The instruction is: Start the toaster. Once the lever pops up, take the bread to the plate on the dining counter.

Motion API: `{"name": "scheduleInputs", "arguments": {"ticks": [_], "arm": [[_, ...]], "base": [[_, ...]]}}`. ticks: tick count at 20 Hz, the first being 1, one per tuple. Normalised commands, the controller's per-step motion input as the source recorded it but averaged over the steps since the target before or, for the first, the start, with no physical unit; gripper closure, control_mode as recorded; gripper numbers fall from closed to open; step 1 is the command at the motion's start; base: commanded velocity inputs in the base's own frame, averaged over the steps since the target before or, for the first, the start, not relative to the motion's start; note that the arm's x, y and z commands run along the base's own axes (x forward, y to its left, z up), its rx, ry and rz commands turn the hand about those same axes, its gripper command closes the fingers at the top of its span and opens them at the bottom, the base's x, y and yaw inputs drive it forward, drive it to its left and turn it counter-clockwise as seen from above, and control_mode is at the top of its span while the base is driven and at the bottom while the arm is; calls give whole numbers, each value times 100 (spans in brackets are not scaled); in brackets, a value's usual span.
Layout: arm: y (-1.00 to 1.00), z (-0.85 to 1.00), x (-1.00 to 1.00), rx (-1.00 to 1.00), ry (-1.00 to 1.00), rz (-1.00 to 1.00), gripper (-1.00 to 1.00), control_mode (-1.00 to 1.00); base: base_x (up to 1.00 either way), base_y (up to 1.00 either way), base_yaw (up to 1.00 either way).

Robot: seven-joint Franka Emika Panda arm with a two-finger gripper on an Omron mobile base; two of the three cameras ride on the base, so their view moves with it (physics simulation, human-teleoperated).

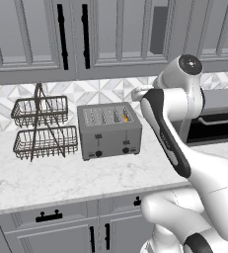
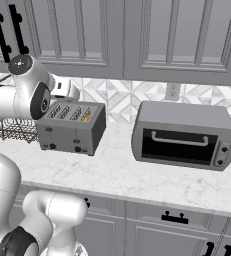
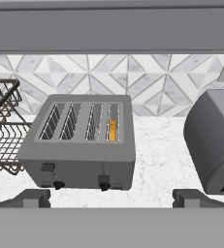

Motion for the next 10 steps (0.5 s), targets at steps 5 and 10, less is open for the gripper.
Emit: {"name": "scheduleInputs", "arguments": {"ticks": [5, 10], "arm": [[0, 0, 0, 0, 0, 0, -100, -100], [0, 0, 0, 0, 0, 0, -100, -100]], "base": [[0, 0, 0], [0, 0, 0]]}}
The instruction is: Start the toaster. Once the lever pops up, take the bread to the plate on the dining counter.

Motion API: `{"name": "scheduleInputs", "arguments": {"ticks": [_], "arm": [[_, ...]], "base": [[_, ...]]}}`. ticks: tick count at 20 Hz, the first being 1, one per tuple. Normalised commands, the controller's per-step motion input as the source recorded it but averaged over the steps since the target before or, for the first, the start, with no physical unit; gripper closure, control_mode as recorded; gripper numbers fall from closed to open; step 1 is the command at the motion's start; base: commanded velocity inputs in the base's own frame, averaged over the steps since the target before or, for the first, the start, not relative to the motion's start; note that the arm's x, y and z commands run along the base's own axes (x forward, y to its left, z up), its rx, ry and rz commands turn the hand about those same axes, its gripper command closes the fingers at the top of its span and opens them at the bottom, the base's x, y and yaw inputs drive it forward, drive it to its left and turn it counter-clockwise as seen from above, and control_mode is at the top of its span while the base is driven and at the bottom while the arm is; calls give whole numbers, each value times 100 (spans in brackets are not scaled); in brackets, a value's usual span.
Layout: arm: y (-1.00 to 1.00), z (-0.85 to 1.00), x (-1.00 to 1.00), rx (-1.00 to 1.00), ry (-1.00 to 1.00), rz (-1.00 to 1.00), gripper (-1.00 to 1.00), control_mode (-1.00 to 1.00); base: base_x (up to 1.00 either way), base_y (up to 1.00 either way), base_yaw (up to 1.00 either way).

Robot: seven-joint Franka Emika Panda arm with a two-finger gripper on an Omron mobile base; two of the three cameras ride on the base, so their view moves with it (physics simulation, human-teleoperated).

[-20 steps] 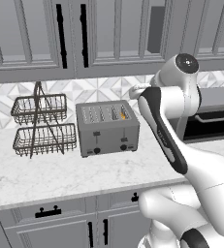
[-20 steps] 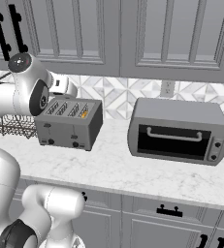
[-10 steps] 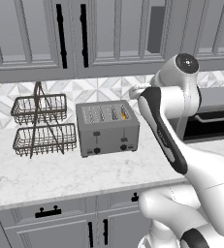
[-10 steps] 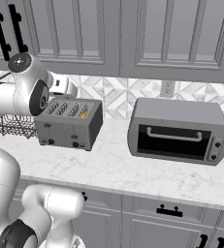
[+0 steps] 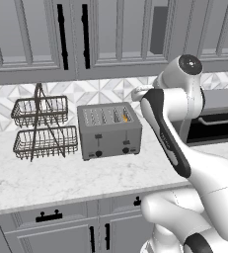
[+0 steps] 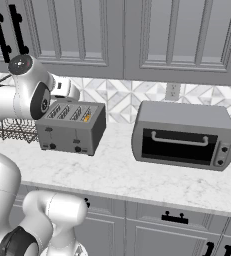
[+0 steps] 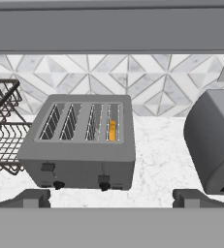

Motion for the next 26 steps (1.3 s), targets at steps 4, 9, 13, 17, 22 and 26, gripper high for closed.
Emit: {"name": "scheduleInputs", "arguments": {"ticks": [4, 9, 13, 17, 22, 26], "arm": [[0, 0, 0, 0, 0, 0, -100, -100], [0, 0, 0, 0, 0, 0, -100, -100], [0, 0, 0, 0, 0, 0, -100, -100], [0, 0, 0, 0, 0, 0, -100, -100], [0, 0, 0, 0, 0, 0, -100, -100], [0, 0, 0, 0, 0, 0, -100, -100]], "base": [[0, 0, 0], [0, 0, 0], [0, 0, 0], [0, 0, 0], [0, 0, 0], [0, 0, 0]]}}
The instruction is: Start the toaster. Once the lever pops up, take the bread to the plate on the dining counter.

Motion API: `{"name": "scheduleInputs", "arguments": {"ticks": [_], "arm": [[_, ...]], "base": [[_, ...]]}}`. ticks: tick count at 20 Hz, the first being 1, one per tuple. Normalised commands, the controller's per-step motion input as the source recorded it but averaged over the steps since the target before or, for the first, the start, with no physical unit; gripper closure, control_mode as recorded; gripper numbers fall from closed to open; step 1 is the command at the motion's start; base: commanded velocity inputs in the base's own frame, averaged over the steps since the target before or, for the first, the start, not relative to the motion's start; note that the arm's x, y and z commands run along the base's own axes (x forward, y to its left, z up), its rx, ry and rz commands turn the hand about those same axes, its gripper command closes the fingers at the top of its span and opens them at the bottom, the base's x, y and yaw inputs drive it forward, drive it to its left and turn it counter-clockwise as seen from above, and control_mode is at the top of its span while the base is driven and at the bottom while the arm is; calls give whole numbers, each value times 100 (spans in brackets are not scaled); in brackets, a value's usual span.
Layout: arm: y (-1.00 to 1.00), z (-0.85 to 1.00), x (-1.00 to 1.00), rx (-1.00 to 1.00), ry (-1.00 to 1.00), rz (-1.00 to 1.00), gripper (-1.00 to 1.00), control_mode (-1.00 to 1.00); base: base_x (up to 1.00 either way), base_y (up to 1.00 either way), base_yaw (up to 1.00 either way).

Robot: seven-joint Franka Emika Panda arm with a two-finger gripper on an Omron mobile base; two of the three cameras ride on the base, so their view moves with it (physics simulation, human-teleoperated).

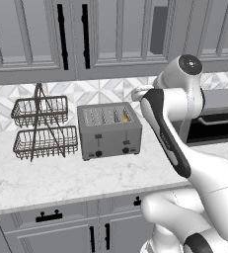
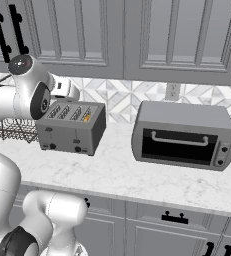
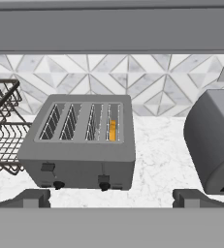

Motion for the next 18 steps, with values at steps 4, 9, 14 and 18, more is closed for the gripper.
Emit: {"name": "scheduleInputs", "arguments": {"ticks": [4, 9, 14, 18], "arm": [[0, 0, 0, 0, 0, 0, -100, -100], [0, 0, 0, 0, 0, 0, -100, -100], [0, 0, 0, 0, 0, 0, -100, -100], [0, 0, 0, 0, 0, 0, -100, -100]], "base": [[0, 0, 0], [0, 0, 0], [0, 0, 0], [0, 0, 0]]}}
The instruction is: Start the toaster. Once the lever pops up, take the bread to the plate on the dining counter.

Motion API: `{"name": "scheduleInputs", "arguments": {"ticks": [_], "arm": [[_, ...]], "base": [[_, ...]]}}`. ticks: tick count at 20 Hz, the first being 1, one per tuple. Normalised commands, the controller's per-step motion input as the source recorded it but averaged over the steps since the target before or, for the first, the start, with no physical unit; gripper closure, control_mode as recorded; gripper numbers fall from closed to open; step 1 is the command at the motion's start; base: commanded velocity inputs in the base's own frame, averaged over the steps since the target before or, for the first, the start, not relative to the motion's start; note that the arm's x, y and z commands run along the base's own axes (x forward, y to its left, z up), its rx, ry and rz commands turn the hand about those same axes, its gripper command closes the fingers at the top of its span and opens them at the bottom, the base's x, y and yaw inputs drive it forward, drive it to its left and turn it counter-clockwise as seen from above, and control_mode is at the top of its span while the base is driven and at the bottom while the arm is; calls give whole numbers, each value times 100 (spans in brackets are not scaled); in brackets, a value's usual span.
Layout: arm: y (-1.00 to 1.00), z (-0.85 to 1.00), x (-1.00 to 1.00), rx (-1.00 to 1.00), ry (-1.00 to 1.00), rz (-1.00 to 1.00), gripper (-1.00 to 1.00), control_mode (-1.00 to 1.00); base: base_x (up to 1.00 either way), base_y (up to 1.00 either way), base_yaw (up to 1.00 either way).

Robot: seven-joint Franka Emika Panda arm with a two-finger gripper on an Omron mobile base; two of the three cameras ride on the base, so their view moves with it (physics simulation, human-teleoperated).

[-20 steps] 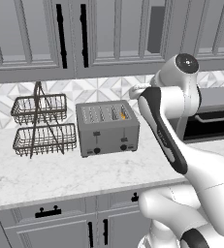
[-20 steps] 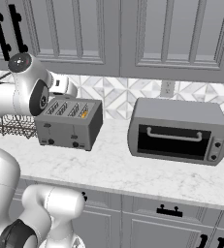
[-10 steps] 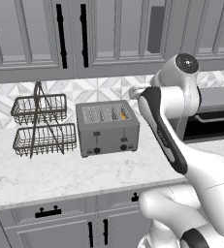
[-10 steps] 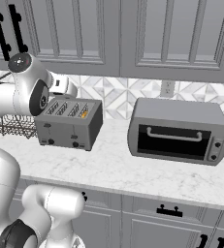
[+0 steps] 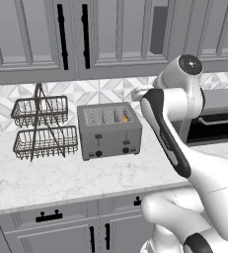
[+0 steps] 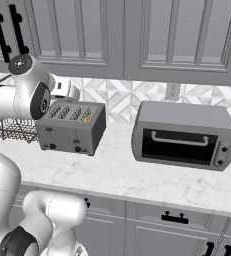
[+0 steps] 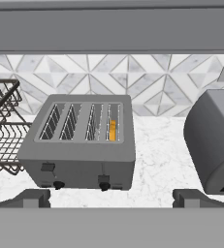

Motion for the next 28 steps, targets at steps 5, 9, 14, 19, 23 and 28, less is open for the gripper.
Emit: {"name": "scheduleInputs", "arguments": {"ticks": [5, 9, 14, 19, 23, 28], "arm": [[0, 0, 0, 0, 0, 0, -100, -100], [0, 0, 0, 0, 0, 0, -100, -100], [0, 0, 0, 0, 0, 0, -100, -100], [0, 0, 0, 0, 0, 0, -100, -100], [0, 0, 0, 0, 0, 0, -100, -100], [0, 0, 0, 0, 0, 0, -100, -100]], "base": [[0, 0, 0], [0, 0, 0], [0, 0, 0], [0, 0, 0], [0, 0, 0], [0, 0, 0]]}}
